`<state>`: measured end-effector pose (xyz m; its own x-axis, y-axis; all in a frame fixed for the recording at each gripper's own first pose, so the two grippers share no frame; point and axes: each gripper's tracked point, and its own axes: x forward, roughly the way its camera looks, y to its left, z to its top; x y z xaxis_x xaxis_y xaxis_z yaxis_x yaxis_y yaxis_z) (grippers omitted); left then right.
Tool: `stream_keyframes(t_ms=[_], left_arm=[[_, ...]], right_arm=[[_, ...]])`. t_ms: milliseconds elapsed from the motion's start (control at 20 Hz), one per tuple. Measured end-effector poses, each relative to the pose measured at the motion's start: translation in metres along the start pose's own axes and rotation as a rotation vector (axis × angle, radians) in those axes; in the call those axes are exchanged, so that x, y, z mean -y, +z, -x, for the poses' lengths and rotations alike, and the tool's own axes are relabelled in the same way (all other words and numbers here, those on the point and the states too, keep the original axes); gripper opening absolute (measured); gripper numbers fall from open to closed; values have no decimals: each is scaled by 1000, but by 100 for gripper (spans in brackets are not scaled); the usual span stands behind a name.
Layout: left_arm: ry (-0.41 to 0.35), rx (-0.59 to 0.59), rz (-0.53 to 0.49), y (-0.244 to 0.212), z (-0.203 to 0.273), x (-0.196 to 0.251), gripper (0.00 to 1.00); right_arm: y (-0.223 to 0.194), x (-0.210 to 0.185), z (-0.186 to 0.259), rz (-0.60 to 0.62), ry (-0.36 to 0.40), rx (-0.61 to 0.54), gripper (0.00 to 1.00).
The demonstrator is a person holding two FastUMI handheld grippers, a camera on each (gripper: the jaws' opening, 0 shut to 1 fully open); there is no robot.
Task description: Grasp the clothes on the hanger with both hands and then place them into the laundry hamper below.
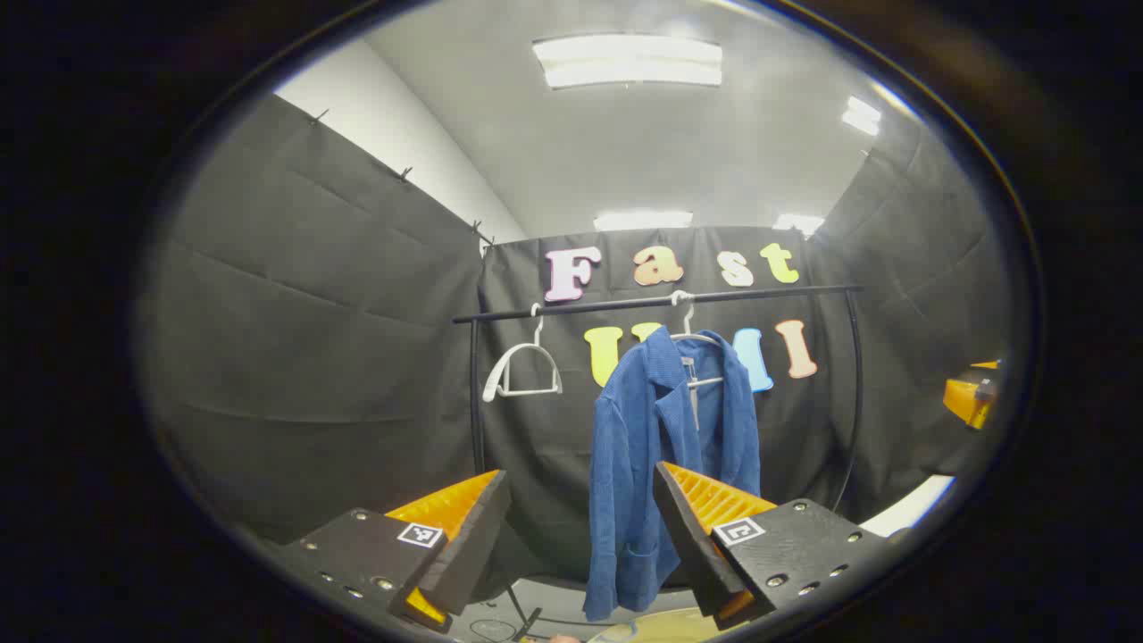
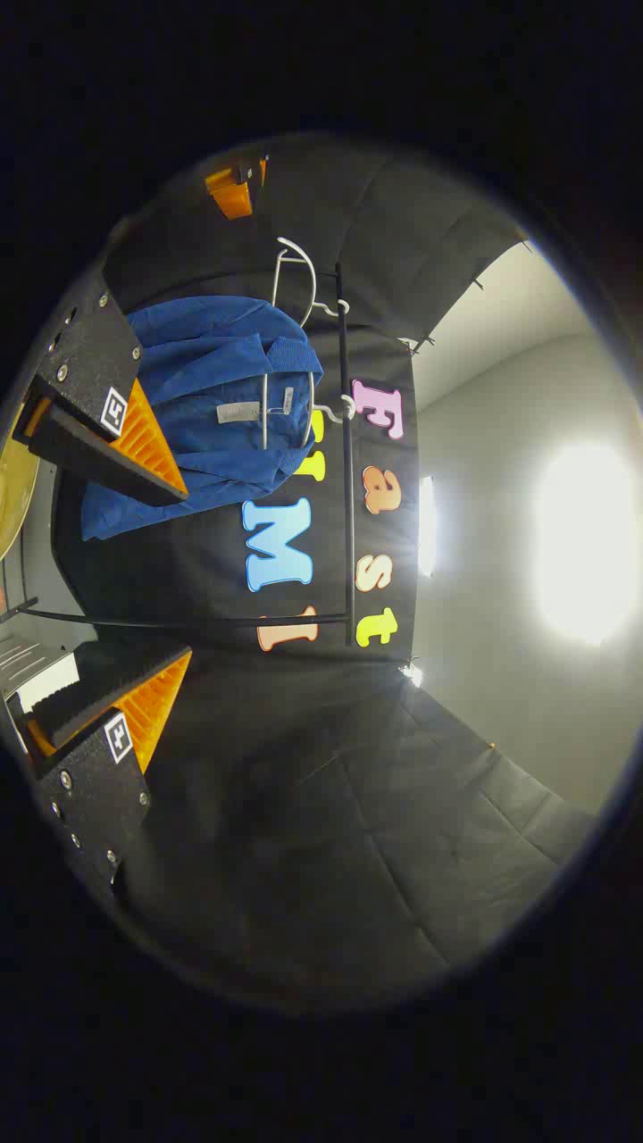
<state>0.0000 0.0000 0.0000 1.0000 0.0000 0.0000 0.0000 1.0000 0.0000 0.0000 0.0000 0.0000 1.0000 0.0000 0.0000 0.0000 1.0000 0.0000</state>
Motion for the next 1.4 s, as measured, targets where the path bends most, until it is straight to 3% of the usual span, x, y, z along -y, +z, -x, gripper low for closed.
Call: stream_keyframes(t_ms=[100, 150, 250, 300, 650, 900, 950, 1050, 1100, 1150, 1300, 1350, 1400], left_arm=[[1, 5, -4, 3, 3, 1, 99], [1, 6, -3, 1, 3, 2, 93], [5, 8, -2, 2, 2, 1, 93], [7, 8, -3, 1, 1, -1, 99], [-17, 15, -34, 4, -13, 16, 99], [-23, 39, -57, 14, -33, 36, 99], [-26, 38, -58, 15, -38, 41, 93], [-29, 38, -61, 16, -48, 52, 93], [-30, 40, -58, 18, -54, 58, 99], [-31, 44, -54, 21, -61, 65, 93], [-33, 51, -34, 25, -79, 84, 93], [-35, 48, -25, 26, -85, 91, 99], [-34, 42, -16, 25, -92, 98, 93]], right_arm=[[-2, 0, -1, 3, 2, -2, 96], [-1, 0, -1, 4, 3, -3, 96], [-2, 1, -3, 3, 3, -3, 96], [-2, 2, -3, 3, 4, -3, 96], [-5, 7, -17, -1, -3, -11, 96], [0, -1, -46, -4, 32, -2, 96], [2, -3, -54, -8, 42, 2, 96], [7, -7, -68, -15, 62, 14, 96], [9, -10, -75, -18, 74, 21, 96], [12, -13, -83, -21, 84, 28, 96], [13, -21, -104, -35, 115, 40, 96], [14, -24, -112, -46, 127, 44, 96], [15, -27, -120, -56, 139, 47, 96]])
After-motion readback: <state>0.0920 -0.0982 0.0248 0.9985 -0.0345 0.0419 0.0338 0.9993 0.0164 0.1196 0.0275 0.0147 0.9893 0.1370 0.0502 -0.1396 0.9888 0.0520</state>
